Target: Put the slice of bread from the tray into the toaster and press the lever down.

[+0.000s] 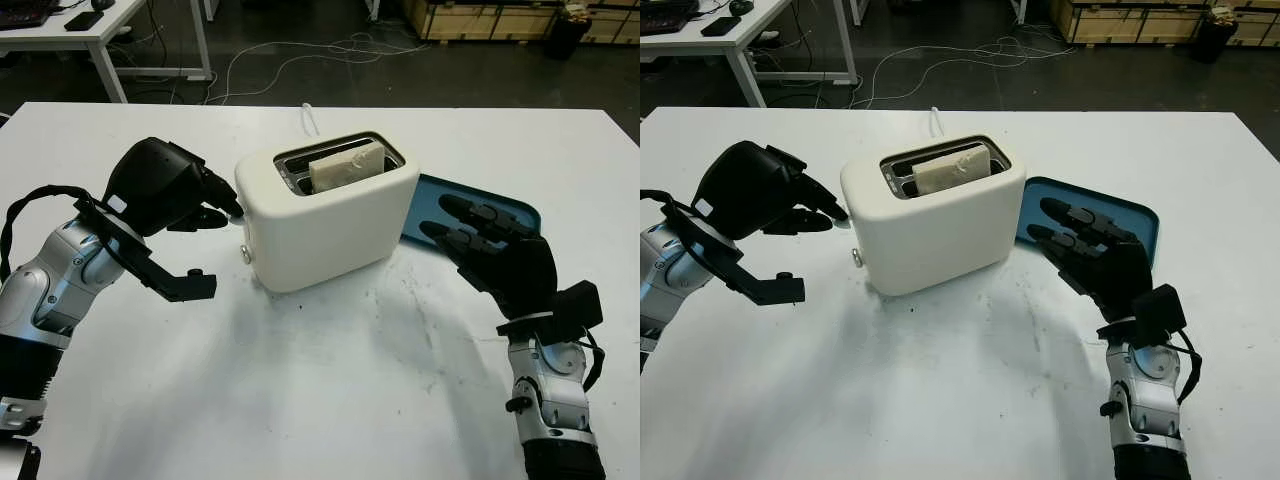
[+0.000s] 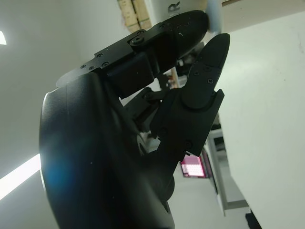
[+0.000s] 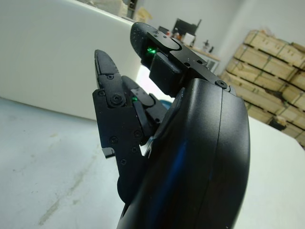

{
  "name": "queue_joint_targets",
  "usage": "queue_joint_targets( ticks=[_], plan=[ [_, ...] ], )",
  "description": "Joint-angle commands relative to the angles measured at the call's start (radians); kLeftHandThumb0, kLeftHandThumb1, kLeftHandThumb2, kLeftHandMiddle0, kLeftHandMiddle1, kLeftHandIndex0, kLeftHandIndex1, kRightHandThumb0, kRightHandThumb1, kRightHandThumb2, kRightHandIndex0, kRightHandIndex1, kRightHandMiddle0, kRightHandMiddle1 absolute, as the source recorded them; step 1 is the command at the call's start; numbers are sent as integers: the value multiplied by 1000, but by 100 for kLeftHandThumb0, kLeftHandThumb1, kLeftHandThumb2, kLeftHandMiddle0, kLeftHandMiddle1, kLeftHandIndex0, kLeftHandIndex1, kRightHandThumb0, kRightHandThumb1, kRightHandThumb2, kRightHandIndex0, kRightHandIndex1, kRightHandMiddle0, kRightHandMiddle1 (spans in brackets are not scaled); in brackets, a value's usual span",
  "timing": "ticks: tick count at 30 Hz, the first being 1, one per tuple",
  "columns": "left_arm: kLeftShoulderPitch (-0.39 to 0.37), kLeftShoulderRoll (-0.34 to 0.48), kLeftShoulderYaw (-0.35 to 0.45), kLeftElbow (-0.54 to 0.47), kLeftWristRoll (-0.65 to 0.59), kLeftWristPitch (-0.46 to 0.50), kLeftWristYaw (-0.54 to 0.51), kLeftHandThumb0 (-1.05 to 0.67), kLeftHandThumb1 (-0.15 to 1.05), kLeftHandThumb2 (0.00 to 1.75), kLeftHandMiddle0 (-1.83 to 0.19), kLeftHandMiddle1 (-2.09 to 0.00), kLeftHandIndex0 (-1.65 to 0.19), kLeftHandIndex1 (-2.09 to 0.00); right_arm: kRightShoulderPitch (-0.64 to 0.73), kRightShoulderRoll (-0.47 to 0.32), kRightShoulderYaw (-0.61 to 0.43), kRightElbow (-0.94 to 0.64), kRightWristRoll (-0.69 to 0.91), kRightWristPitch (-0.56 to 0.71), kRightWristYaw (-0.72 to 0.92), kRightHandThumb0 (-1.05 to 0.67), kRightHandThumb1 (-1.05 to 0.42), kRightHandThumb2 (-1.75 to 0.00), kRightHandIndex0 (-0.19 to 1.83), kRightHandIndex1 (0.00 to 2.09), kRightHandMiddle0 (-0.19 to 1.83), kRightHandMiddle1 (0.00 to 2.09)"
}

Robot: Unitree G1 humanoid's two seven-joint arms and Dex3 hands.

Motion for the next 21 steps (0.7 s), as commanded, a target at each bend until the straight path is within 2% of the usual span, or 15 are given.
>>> queue_joint_targets(
  ticks=[1, 8, 21],
  plan=[
    [-11, -5, -9, 11, -2, -3, 0, -35, 72, 0, -107, -99, -138, 0, 3, 8, 2, -14, 6, 5, -1, -30, -92, -3, 95, 0, 90, 0],
    [-13, -9, -15, 21, 3, -2, 8, -35, 73, 0, -106, -96, -138, 0, -1, 8, 1, -9, 12, 1, 3, -26, -92, -3, 95, 0, 90, 0],
    [-24, -11, -22, 32, 7, 1, 11, -34, 73, 0, -102, -111, -137, 0, -10, 4, -2, 10, 12, -2, 9, -31, -92, -2, 95, 0, 90, 0]
  ],
)
